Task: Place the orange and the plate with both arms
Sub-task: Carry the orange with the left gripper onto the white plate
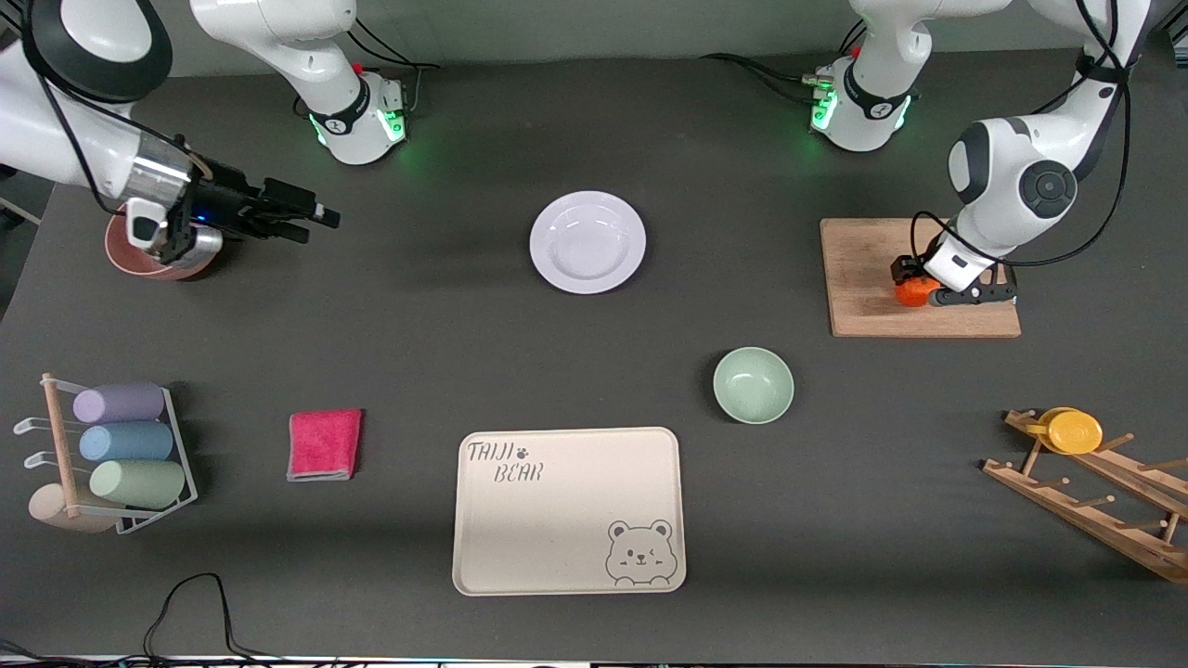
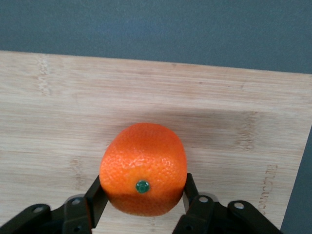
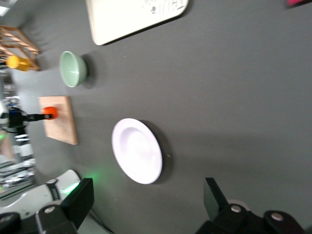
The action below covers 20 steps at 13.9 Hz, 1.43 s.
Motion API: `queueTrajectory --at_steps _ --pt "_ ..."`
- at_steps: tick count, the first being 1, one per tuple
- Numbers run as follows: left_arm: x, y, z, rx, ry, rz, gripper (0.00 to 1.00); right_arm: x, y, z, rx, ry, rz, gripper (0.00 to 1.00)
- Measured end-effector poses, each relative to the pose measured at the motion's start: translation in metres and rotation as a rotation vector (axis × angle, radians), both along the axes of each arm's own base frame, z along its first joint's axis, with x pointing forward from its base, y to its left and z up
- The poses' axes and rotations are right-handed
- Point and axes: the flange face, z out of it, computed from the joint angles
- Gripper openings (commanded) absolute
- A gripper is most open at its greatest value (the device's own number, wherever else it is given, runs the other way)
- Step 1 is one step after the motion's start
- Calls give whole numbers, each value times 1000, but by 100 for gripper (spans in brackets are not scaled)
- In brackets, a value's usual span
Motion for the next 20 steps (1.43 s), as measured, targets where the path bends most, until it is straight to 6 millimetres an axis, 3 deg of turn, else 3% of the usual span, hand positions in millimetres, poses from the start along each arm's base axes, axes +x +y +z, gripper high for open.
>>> queueTrajectory --at_steps 5,7,9,11,13,18,20 --pt "2 -2 9 -3 7 -4 17 -25 19 -61 201 -57 -26 100" --pt "4 -8 37 -16 33 -4 17 -34 23 -91 276 -85 -16 100" --pt "7 -31 81 -60 32 24 17 -41 25 -128 337 -115 -19 100" --pt "4 -85 123 -77 9 56 16 -46 26 -166 380 -140 -23 100" --pt "-4 -155 149 -65 -25 103 16 -51 30 -199 421 -153 -23 100" --pt "-55 -325 180 -71 -65 202 13 -74 46 -269 548 -197 -14 100" --pt "-77 -388 184 -74 -59 225 13 -83 50 -288 564 -185 -13 100"
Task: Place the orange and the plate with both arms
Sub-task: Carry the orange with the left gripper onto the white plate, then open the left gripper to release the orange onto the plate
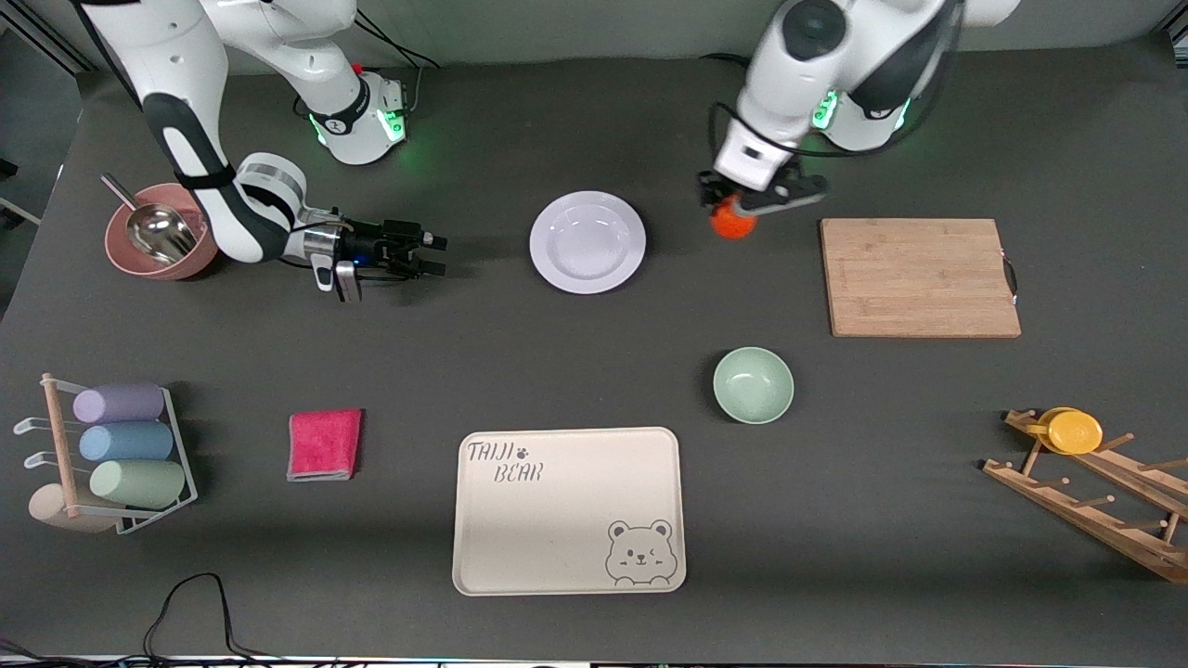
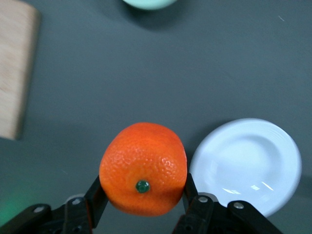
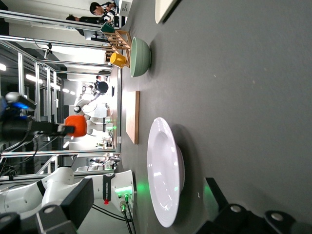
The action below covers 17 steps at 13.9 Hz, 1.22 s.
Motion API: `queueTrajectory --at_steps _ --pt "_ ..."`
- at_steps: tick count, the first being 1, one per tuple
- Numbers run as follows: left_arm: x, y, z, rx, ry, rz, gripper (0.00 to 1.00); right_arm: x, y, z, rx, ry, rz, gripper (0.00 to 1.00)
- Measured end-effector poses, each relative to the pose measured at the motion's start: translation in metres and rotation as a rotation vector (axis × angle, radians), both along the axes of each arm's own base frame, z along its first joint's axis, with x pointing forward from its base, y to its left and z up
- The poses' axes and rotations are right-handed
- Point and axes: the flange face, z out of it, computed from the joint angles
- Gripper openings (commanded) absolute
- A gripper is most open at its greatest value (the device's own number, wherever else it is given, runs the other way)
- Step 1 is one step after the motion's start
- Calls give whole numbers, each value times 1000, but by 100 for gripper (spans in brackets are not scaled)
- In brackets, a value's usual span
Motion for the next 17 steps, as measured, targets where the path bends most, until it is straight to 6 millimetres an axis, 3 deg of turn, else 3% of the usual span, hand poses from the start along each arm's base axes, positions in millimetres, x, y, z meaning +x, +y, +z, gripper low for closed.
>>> queueTrajectory --at_steps 3,6,8,9,11,12,13,14,15,17 --pt "-20 -79 -18 0 32 12 13 -6 2 -12 10 -1 16 100" --pt "-30 -136 -67 23 30 10 13 -12 9 -20 39 18 18 100" --pt "-36 -164 -106 18 24 3 13 -16 16 -24 51 33 17 98" --pt "-37 -176 -124 20 19 2 14 -17 19 -25 54 37 21 88" --pt "-31 -194 -151 23 15 5 15 -18 20 -26 55 40 25 87" --pt "-26 -199 -159 23 18 4 19 -18 20 -26 55 40 25 82" --pt "-23 -201 -164 24 19 2 39 -18 20 -26 55 40 25 74" --pt "-20 -201 -169 26 21 2 84 -18 20 -26 55 40 25 67" --pt "-20 -201 -171 29 20 -3 100 -18 20 -26 56 40 25 62" --pt "-20 -200 -174 40 4 -21 100 -18 20 -26 55 40 25 61"
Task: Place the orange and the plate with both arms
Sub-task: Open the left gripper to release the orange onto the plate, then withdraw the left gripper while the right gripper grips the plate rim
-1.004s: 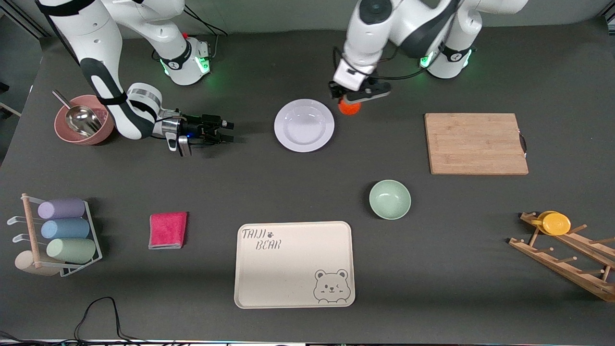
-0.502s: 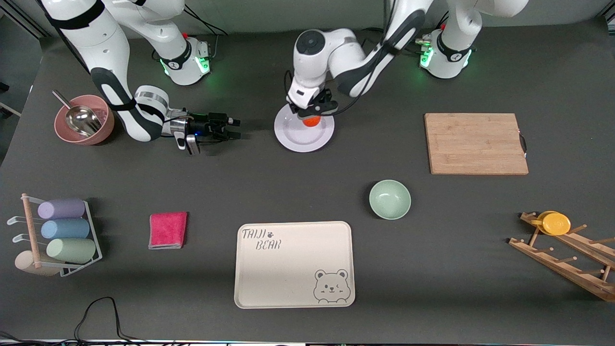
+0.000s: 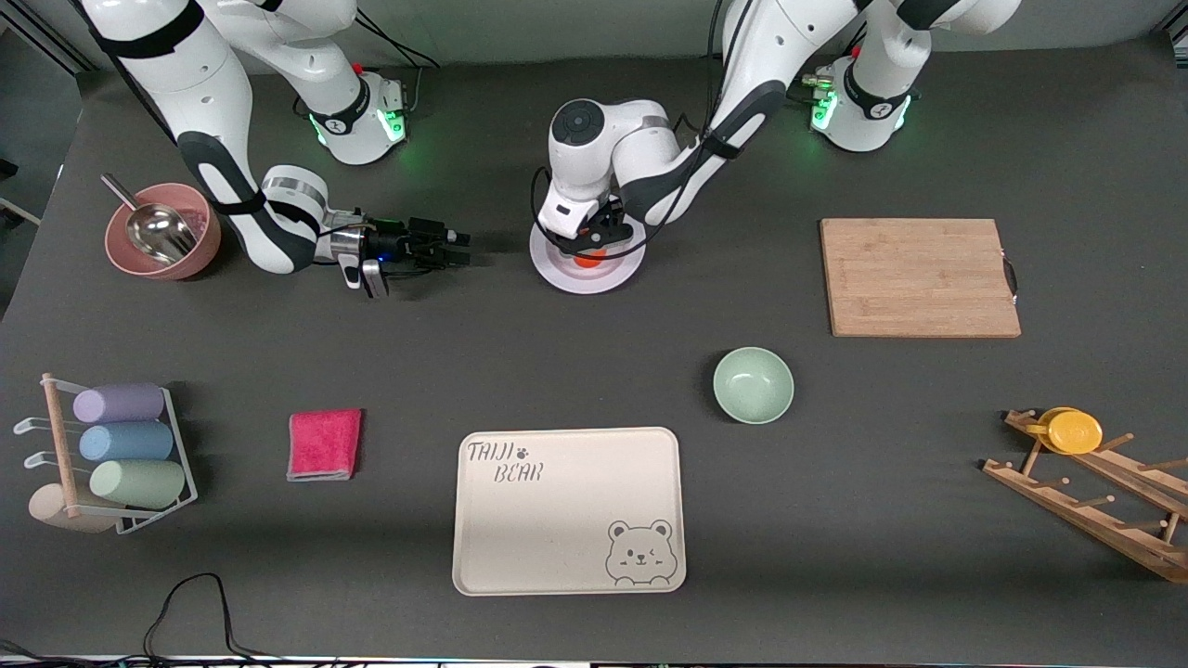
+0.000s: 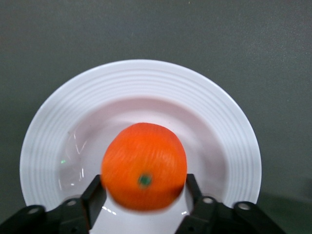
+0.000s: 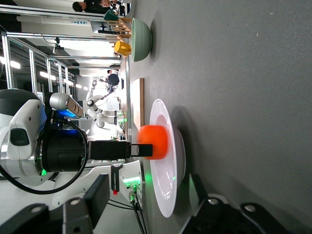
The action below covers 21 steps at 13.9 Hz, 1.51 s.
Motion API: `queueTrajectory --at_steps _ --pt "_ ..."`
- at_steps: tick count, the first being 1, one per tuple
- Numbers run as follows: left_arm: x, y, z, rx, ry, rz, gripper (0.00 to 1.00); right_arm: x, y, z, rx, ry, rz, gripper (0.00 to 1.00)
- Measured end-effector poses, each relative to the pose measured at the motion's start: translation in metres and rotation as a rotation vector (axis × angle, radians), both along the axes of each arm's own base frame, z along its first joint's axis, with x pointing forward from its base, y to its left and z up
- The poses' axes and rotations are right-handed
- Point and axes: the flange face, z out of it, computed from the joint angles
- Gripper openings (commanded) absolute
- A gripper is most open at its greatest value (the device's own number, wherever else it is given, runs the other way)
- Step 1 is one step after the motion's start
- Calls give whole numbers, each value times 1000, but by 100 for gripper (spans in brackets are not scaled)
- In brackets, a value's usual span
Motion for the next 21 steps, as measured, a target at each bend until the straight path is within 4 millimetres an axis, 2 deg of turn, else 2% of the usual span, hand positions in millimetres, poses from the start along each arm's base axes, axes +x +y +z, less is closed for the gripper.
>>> queueTrajectory --at_steps 2,4,6,8,10,12,15,17,19,21 --pt "1 2 -1 21 -1 -5 100 0 0 0 0 0 0 56" --pt "12 9 7 62 -4 12 100 0 0 0 0 0 0 56" --pt "42 26 37 105 -25 56 100 0 0 0 0 1 0 56" --pt "84 58 85 123 -66 85 100 -1 0 -2 -2 6 0 56" --pt "138 115 131 148 -103 101 100 -4 -2 -8 -19 19 0 56" --pt "186 182 166 153 -107 113 100 -7 -2 -14 -34 31 -4 56" --pt "244 307 221 173 -64 108 100 -11 18 -20 -32 25 -38 56" --pt "269 385 263 169 -7 90 100 -17 39 -23 -46 21 -41 56" --pt "284 456 302 138 22 76 100 -19 52 -24 -67 14 -39 56" --pt "291 509 317 124 26 93 100 -20 60 -24 -69 12 -51 56"
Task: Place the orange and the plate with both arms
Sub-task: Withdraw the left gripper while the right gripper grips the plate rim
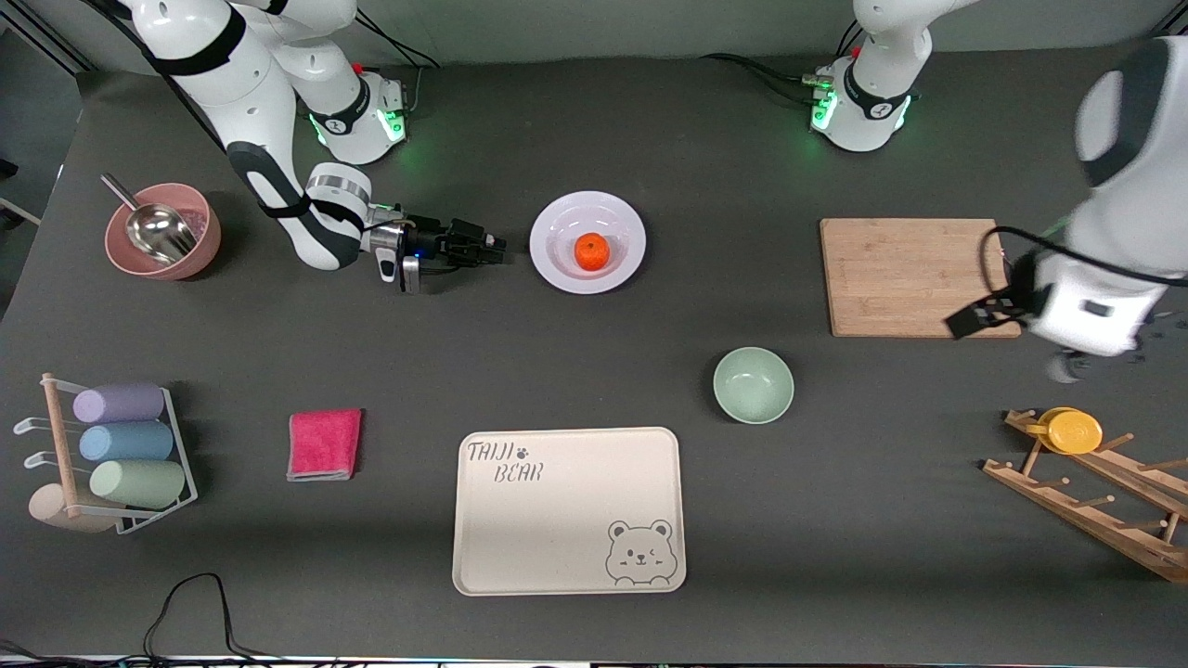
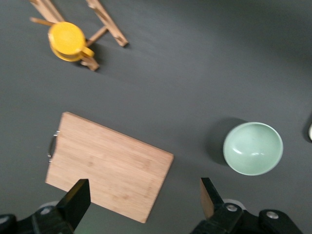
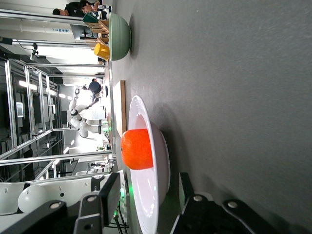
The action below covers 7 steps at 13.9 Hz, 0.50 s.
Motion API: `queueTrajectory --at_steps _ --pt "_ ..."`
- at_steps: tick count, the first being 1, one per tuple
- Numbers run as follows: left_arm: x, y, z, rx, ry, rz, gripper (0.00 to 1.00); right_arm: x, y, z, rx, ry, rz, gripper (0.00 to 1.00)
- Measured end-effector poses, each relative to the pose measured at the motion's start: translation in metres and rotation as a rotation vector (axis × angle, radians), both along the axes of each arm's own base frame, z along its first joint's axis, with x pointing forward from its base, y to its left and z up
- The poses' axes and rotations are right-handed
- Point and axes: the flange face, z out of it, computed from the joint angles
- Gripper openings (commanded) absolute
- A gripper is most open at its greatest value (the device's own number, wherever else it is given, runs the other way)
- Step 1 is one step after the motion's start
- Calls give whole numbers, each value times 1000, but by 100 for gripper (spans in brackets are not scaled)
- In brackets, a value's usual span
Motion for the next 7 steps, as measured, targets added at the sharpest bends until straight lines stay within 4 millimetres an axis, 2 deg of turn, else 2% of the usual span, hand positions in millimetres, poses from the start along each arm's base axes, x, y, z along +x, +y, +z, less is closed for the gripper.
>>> queueTrajectory --at_steps 2,5,6,7 --pt "2 40 0 -5 5 -8 100 -2 10 0 -9 -7 -13 56" --pt "-1 110 2 -2 15 -46 100 -5 29 -1 0 -15 -18 56" --pt "-3 126 4 3 17 -51 100 -5 32 -2 3 -18 -19 56" --pt "-7 130 9 1 16 -60 100 -5 35 -3 5 -21 -22 56"
